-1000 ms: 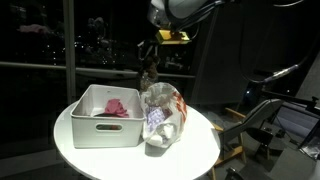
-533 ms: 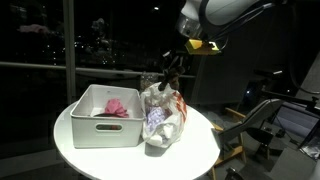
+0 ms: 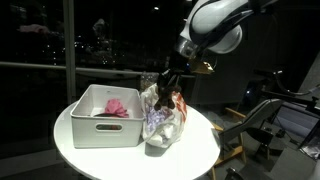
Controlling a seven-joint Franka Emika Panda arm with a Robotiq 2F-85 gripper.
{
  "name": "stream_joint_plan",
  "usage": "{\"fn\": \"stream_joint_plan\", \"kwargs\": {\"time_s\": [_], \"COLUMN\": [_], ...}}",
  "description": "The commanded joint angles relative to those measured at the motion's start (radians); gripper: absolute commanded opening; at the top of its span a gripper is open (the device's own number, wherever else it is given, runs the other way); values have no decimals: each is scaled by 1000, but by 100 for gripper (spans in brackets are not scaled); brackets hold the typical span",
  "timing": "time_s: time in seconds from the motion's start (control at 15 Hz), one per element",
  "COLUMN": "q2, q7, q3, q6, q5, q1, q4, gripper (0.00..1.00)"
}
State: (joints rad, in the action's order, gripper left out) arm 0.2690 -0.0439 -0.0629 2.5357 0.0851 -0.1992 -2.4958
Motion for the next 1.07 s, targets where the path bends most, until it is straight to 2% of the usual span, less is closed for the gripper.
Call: {"fn": "stream_joint_plan", "kwargs": {"time_s": [0.0,0.13,0.27,0.4,0.73,1.0], "q2": [-129,-200,-267,-334,-466,-537], "q7": [-152,-223,-248,-215,-48,167], "q3": [37,39,23,15,38,112], "q6": [-7,-29,-2,-7,79,211], "q5": [141,219,227,209,70,-155], "q1": [-16,-5,19,46,106,100], "q4": [77,114,146,190,256,280], "gripper": [0,1,2,2,3,3]}}
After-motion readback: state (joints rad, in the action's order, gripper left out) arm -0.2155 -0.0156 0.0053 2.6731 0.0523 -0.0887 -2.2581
